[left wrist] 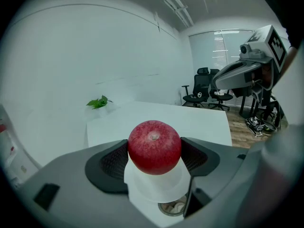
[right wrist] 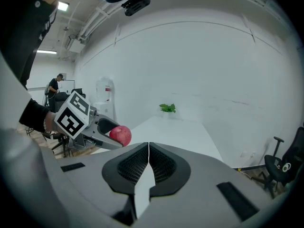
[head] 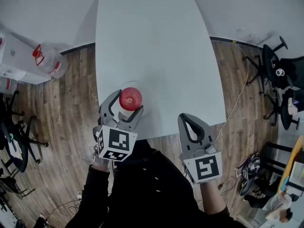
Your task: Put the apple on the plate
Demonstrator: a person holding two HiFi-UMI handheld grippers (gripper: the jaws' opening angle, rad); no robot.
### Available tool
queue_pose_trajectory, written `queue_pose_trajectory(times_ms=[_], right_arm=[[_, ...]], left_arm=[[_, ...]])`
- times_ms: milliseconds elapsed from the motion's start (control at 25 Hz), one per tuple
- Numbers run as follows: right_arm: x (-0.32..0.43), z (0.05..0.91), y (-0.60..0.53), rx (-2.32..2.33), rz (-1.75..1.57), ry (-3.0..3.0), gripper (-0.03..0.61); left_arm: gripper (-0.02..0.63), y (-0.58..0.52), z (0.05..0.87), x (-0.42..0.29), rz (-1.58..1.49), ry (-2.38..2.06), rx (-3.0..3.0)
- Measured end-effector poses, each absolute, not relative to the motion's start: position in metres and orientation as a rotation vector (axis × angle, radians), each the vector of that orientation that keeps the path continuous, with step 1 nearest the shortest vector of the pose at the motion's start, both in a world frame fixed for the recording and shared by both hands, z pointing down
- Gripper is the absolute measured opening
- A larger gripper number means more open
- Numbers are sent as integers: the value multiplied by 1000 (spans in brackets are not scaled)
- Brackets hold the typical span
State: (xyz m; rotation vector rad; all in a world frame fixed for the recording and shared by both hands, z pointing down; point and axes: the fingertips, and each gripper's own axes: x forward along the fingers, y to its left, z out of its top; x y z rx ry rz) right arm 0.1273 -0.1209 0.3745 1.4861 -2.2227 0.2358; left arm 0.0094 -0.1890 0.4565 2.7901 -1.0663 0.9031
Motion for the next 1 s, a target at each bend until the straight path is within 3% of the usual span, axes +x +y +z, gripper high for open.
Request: queue_pose_trajectory(times_ms=[1000], right_arm=[[128, 402, -141, 1473, 326, -2169, 43]], left_arm=[[357, -207, 554, 27, 1070, -865, 2705]])
